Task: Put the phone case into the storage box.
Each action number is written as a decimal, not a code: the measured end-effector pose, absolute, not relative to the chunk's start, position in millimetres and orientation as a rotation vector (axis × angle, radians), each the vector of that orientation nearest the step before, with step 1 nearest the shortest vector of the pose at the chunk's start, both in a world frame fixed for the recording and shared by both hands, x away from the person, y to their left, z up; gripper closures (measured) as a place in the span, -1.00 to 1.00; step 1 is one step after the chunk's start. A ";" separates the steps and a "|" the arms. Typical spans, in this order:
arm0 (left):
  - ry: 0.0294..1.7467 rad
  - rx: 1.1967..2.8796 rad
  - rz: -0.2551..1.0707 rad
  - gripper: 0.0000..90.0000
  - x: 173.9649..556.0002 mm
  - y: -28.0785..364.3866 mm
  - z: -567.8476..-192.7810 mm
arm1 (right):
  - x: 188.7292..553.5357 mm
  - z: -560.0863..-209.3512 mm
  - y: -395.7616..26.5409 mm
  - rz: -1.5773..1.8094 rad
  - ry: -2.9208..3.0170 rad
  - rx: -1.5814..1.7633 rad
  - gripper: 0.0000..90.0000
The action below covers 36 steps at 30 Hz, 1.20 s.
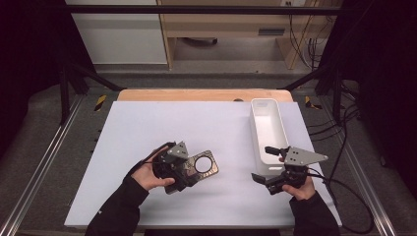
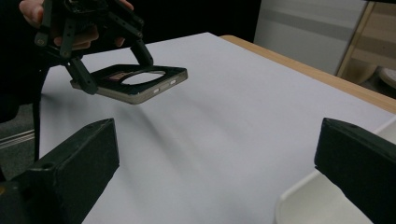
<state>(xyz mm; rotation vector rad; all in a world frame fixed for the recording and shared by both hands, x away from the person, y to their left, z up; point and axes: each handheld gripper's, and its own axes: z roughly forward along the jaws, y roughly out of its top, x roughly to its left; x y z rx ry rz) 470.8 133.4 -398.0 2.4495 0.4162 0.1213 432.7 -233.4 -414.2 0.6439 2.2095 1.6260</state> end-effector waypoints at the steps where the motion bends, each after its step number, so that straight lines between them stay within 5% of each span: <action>1: 0.409 2.453 0.123 -0.74 470.6 133.1 -397.4 | 433.1 -414.5 -231.8 1.629 2.217 0.637 -0.99; 36: 0.243 2.495 0.077 -0.74 462.4 108.7 -381.1 | 439.2 -412.5 -188.7 1.617 2.393 0.477 -0.95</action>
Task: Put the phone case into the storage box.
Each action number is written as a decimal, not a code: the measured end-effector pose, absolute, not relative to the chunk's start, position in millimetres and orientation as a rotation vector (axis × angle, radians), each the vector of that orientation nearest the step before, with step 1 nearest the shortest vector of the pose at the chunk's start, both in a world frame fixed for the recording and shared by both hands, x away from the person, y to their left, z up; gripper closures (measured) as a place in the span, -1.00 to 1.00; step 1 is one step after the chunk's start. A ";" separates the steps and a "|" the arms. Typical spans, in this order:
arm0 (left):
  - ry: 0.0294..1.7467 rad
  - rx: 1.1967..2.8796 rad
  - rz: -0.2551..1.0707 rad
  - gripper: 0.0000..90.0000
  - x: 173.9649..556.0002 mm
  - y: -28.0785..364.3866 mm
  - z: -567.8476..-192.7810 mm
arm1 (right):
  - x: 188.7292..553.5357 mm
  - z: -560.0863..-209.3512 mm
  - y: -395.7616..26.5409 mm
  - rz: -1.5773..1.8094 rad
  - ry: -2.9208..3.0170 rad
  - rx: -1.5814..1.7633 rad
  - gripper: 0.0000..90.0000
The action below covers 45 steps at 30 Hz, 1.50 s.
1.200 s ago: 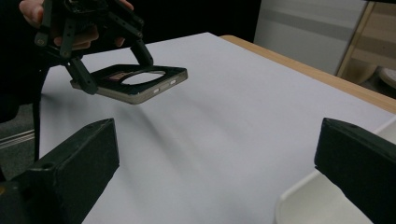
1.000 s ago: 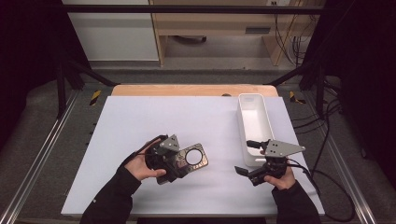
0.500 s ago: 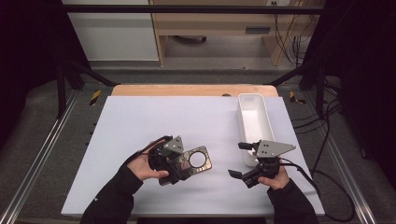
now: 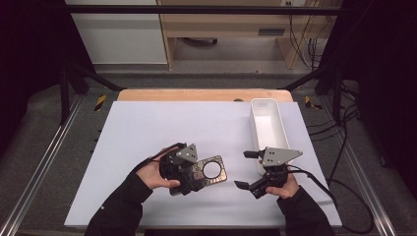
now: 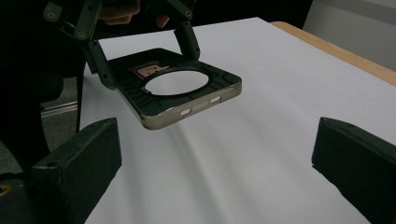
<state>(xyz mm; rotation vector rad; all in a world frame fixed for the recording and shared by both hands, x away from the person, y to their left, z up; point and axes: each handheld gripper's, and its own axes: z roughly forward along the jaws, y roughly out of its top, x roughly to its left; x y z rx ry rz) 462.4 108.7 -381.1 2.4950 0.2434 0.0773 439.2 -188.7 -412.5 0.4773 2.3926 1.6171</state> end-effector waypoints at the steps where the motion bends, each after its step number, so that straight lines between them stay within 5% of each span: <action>1: 0.239 2.494 0.076 -0.74 462.2 107.8 -380.9 | 439.4 -412.5 -188.0 1.619 2.397 0.472 -0.95; 45: 0.069 2.498 0.008 -0.74 454.4 79.7 -375.4 | 436.2 -417.9 -164.7 1.600 2.506 0.268 -0.92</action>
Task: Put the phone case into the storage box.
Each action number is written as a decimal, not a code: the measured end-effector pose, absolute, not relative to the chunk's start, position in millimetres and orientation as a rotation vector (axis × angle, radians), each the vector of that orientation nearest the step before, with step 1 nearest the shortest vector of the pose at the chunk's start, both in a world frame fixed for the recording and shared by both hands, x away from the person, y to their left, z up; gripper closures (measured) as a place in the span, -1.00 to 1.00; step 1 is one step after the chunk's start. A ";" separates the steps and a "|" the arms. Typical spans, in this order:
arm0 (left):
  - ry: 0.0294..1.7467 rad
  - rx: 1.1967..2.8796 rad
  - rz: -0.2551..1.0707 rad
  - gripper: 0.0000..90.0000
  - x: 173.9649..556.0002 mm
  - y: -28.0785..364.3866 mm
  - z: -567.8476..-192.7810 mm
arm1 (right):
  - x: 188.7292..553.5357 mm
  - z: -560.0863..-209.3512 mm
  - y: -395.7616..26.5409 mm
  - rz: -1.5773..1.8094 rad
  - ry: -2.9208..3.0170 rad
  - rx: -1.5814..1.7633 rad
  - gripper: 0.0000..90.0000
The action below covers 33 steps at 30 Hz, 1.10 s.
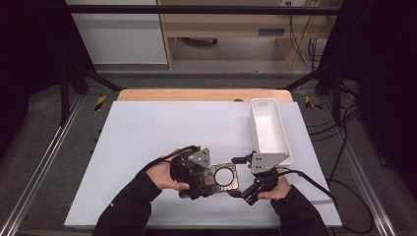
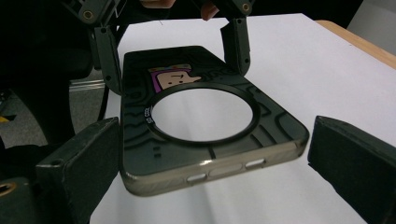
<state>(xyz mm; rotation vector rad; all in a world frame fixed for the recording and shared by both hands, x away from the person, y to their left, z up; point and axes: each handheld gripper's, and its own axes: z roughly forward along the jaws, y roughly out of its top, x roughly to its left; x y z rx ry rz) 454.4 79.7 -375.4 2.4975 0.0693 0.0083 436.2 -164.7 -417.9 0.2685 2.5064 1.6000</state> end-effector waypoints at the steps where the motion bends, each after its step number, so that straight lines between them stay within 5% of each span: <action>1: 0.064 2.494 0.008 -0.74 454.0 79.2 -375.5 | 436.3 -418.1 -164.4 1.602 2.513 0.265 -0.92; 33: -0.025 2.495 -0.035 -0.74 451.2 73.1 -380.6 | 433.3 -423.7 -160.6 1.662 2.577 0.161 -0.77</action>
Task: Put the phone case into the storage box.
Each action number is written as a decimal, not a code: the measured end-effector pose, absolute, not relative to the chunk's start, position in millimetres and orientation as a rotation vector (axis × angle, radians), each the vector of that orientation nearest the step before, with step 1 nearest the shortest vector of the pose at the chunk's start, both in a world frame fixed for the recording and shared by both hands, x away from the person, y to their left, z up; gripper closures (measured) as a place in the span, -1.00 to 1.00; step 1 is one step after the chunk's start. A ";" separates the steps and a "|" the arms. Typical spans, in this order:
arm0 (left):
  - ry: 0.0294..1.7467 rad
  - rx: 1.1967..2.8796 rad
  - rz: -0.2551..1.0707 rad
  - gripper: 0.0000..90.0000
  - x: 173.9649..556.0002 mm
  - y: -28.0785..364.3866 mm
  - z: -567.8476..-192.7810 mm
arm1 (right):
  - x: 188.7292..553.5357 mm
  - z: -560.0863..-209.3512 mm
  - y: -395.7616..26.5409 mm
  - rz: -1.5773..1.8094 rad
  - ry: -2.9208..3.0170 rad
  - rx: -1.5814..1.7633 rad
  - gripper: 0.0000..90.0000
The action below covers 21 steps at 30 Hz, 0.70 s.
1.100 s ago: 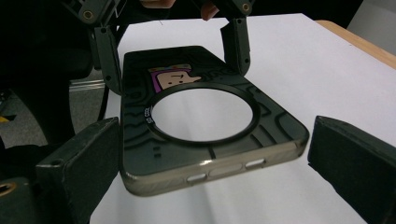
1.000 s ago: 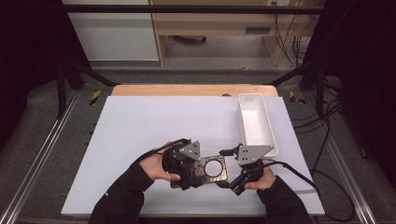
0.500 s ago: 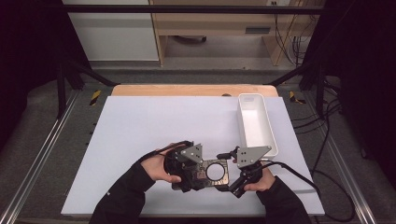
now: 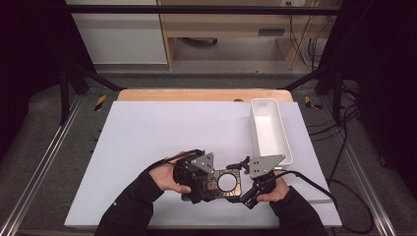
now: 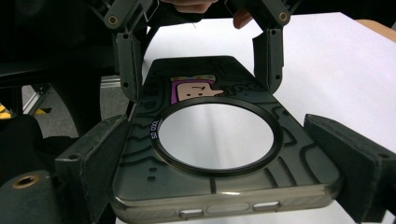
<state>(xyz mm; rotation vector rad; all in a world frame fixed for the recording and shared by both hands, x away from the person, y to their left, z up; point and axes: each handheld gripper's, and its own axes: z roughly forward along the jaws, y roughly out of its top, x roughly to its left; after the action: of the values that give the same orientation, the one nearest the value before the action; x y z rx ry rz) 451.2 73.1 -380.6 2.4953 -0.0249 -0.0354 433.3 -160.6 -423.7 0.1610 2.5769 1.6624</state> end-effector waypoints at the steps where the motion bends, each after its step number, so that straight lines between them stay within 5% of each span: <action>1: -0.023 2.493 -0.038 -0.74 451.3 73.2 -380.9 | 433.4 -423.6 -160.7 1.667 2.578 0.156 -0.77; 21: -0.026 2.464 -0.002 -0.77 450.9 73.6 -385.9 | 432.9 -422.3 -162.0 1.643 2.589 0.161 -0.73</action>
<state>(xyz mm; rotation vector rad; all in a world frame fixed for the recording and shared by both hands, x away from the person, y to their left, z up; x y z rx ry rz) 450.9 73.6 -385.9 2.4636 -0.0263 -0.0025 432.9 -162.0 -422.3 0.1611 2.5890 1.6431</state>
